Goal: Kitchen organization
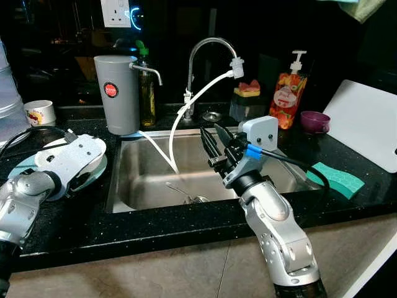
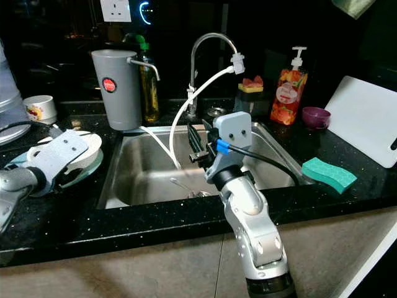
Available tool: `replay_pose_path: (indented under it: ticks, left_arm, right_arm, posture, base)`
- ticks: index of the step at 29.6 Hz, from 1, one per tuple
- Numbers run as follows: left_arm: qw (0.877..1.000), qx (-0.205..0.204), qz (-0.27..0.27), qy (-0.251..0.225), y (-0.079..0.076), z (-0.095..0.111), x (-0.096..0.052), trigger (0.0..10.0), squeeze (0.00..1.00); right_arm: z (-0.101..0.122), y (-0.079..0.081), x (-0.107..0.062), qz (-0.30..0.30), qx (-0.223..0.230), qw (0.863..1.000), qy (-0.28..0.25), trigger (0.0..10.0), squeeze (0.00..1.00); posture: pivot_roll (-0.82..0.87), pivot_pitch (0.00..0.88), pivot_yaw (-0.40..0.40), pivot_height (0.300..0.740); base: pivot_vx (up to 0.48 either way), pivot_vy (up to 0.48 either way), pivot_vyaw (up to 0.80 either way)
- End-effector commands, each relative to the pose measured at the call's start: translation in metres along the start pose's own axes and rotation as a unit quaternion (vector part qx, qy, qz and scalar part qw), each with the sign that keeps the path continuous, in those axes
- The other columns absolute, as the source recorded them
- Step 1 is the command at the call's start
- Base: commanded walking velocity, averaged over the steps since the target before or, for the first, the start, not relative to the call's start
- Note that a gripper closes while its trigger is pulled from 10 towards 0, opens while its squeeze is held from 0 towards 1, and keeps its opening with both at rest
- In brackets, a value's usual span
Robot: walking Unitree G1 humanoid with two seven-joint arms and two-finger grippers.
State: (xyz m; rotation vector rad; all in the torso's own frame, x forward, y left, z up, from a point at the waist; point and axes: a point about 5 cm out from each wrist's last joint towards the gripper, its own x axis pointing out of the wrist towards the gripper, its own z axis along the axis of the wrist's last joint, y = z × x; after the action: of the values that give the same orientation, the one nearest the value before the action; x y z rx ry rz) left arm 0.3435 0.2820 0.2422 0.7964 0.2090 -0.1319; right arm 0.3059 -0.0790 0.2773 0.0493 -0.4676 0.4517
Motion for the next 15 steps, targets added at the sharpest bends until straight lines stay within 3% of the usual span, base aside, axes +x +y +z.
replay_pose_path:
  ticks: [1, 2, 3, 4, 5, 6, 7, 8, 9, 10, 11, 15]
  left_arm:
    - [1.000, 0.010, 0.001, 0.013, 0.0010, -0.0039, 0.0017, 10.0, 0.00]
    - [1.000, 0.010, 0.003, 0.016, 0.0022, -0.0059, 0.0022, 9.3, 0.00]
    - [1.000, 0.010, 0.004, 0.017, 0.0025, -0.0063, 0.0023, 9.3, 0.00]
    - [1.000, 0.011, 0.005, 0.018, 0.0028, -0.0066, 0.0024, 8.1, 0.00]
    - [1.000, 0.011, 0.005, 0.018, 0.0028, -0.0066, 0.0024, 8.1, 0.00]
    - [1.000, 0.012, 0.006, 0.018, 0.0031, -0.0069, 0.0024, 4.8, 0.00]
    - [1.000, 0.013, 0.007, 0.018, 0.0034, -0.0072, 0.0023, 3.3, 0.00]
    - [1.000, 0.014, 0.008, 0.019, 0.0036, -0.0074, 0.0023, 3.3, 0.00]
    - [1.000, 0.014, 0.009, 0.018, 0.0042, -0.0075, 0.0027, 1.7, 0.00]
    - [1.000, 0.015, 0.010, 0.018, 0.0046, -0.0076, 0.0030, 1.7, 0.00]
    - [1.000, 0.015, 0.011, 0.017, 0.0050, -0.0076, 0.0032, 0.5, 0.00]
    - [1.000, 0.019, 0.015, 0.013, 0.0066, -0.0067, 0.0040, 0.0, 0.00]
  right_arm:
    - [-0.0019, -0.0005, -0.0001, -0.001, 0.002, 1.000, 0.001, 10.0, 0.00]
    - [-0.0018, -0.0008, -0.0002, -0.003, 0.002, 1.000, 0.001, 10.0, 0.00]
    - [-0.0018, -0.0008, -0.0003, -0.003, 0.002, 1.000, 0.002, 10.0, 0.00]
    - [-0.0018, -0.0009, -0.0003, -0.003, 0.002, 1.000, 0.002, 10.0, 0.00]
    - [-0.0018, -0.0009, -0.0003, -0.003, 0.002, 1.000, 0.002, 10.0, 0.00]
    - [-0.0017, -0.0010, -0.0006, -0.003, 0.002, 1.000, 0.002, 10.0, 0.00]
    - [-0.0016, -0.0010, -0.0008, -0.003, 0.002, 1.000, 0.002, 10.0, 0.00]
    - [-0.0015, -0.0011, -0.0010, -0.003, 0.002, 1.000, 0.001, 10.0, 0.00]
    - [-0.0014, -0.0011, -0.0009, -0.003, 0.003, 1.000, 0.001, 10.0, 0.00]
    - [-0.0014, -0.0011, -0.0008, -0.003, 0.003, 1.000, 0.001, 10.0, 0.00]
    - [-0.0013, -0.0011, -0.0007, -0.003, 0.003, 1.000, 0.001, 10.0, 0.00]
    - [-0.0012, -0.0011, -0.0004, -0.003, 0.004, 1.000, 0.000, 10.0, 0.00]
  posture:
    - [0.05, 0.036, -0.047, 0.740]
    - [0.05, 0.036, -0.047, 0.740]
    - [0.05, 0.036, -0.047, 0.740]
    - [0.05, 0.036, -0.047, 0.740]
    - [0.05, 0.036, -0.047, 0.740]
    - [0.04, 0.040, -0.046, 0.740]
    - [0.04, 0.040, -0.046, 0.740]
    - [0.04, 0.040, -0.046, 0.740]
    - [0.05, 0.041, -0.046, 0.740]
    - [0.05, 0.041, -0.046, 0.740]
    - [0.05, 0.041, -0.046, 0.740]
    - [0.05, 0.041, -0.049, 0.740]
  base:
    - [0.000, 0.000, 0.00]
    - [0.000, 0.000, 0.00]
    - [0.000, 0.000, 0.00]
    - [0.000, 0.000, 0.00]
    - [0.000, 0.000, 0.00]
    - [0.000, 0.000, 0.00]
    - [0.000, 0.000, 0.00]
    - [0.000, 0.000, 0.00]
    - [0.000, 0.000, 0.00]
    - [0.000, 0.000, 0.00]
    - [0.000, 0.000, 0.00]
    - [0.000, 0.000, 0.00]
